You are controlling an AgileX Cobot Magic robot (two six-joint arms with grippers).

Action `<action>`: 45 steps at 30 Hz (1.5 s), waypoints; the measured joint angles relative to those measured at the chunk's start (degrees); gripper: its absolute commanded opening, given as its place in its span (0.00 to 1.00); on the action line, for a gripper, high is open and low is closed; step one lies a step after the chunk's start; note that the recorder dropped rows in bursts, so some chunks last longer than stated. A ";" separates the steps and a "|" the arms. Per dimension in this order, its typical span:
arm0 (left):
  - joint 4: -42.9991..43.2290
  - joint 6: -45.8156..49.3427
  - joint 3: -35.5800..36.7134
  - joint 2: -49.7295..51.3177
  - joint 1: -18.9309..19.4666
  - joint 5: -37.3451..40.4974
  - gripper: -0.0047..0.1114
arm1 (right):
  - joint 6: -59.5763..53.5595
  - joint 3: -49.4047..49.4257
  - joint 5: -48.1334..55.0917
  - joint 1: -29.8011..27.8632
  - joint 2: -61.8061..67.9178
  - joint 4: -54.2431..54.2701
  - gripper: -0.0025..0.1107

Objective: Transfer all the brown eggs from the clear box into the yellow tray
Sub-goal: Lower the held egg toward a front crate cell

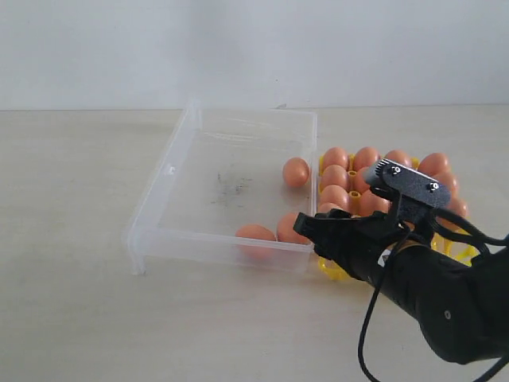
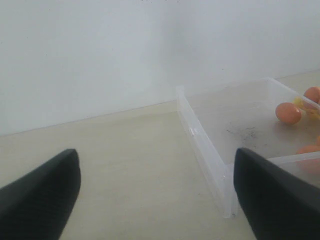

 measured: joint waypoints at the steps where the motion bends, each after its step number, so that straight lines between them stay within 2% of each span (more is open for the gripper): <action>1: 0.00 0.00 0.00 0.00 0.00 0.00 0.71 | -0.63 -0.66 1.10 0.00 0.00 0.72 0.02; 16: 0.00 0.00 0.00 0.00 0.00 0.00 0.71 | -6.12 -2.09 6.10 0.00 -0.62 6.01 0.03; 19: 0.00 0.00 0.00 0.00 0.00 0.00 0.71 | -6.12 -2.13 6.30 0.00 -0.71 6.28 0.14; 23: 0.00 0.00 0.00 0.00 0.00 0.00 0.71 | -6.12 -2.13 6.44 0.00 -0.71 6.50 0.45; 25: 0.00 0.00 0.00 0.00 0.00 0.00 0.71 | -6.12 -2.13 6.55 0.00 -0.71 6.62 0.54; 38: 0.00 0.00 0.00 0.00 0.00 0.00 0.71 | -6.90 -2.01 9.66 0.09 -2.85 8.12 0.54; 45: 0.00 0.00 0.00 0.00 0.00 0.00 0.71 | -26.78 -1.93 14.75 0.09 -10.46 26.43 0.54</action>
